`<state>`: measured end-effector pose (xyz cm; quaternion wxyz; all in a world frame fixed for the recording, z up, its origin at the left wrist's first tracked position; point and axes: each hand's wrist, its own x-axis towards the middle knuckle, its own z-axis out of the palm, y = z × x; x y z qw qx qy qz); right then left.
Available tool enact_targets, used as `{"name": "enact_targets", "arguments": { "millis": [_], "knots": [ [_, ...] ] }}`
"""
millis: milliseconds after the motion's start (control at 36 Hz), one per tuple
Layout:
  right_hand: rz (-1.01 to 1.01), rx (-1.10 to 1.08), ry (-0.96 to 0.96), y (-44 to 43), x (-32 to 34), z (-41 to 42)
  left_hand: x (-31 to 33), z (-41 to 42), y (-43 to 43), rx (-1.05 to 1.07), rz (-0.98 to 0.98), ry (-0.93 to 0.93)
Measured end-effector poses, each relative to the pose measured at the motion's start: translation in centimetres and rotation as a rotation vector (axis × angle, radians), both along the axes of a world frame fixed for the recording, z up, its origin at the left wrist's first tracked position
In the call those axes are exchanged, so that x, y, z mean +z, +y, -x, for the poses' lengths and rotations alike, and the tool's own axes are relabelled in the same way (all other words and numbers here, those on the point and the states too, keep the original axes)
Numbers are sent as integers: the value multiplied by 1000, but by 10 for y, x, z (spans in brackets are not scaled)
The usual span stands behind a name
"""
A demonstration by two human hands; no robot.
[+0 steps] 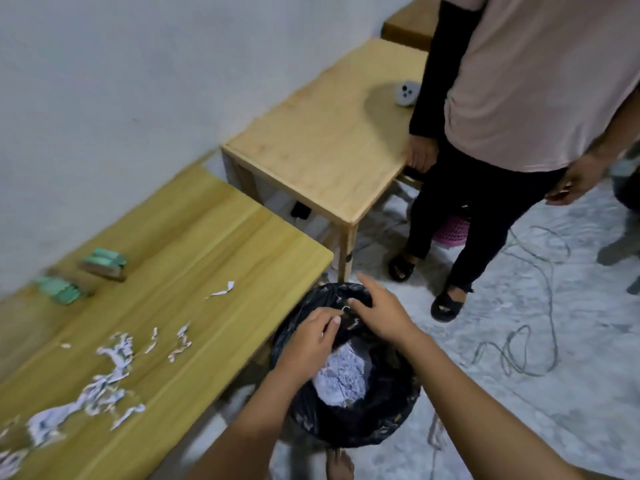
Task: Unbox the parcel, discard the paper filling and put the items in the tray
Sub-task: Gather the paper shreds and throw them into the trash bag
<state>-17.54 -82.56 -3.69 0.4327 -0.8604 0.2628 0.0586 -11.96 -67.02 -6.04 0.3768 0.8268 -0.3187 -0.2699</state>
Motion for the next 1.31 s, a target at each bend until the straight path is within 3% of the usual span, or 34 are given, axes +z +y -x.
{"name": "enact_targets", "arguments": {
  "millis": [83,194,333,444,583,694,889,1139,1306],
  "knots": [
    [2,108,-58,28,20,-38,22,-14,41,181,125,-129],
    [-29,282,-85,79,23,-76,26,-32,122,495,145,-253],
    [63,412,-57,137,-3,-102,6,-37,241,1038,-2,-408],
    [241,372,-85,165,-26,-117,-14,-35,317,1322,-239,-368],
    [360,384,-74,198,-37,-132,-32,-39,345,1427,-221,-275],
    [331,465,-123,230,-41,-140,-37,-57,349,1471,-214,-229],
    [313,657,-191,288,-48,-154,-42,-81,355,1263,-295,-339],
    [283,877,-270,341,-50,-209,-43,-93,350,1019,-232,-406],
    [147,1091,-295,363,-45,-234,-38,-90,350,997,-108,-366]
  ]
}}
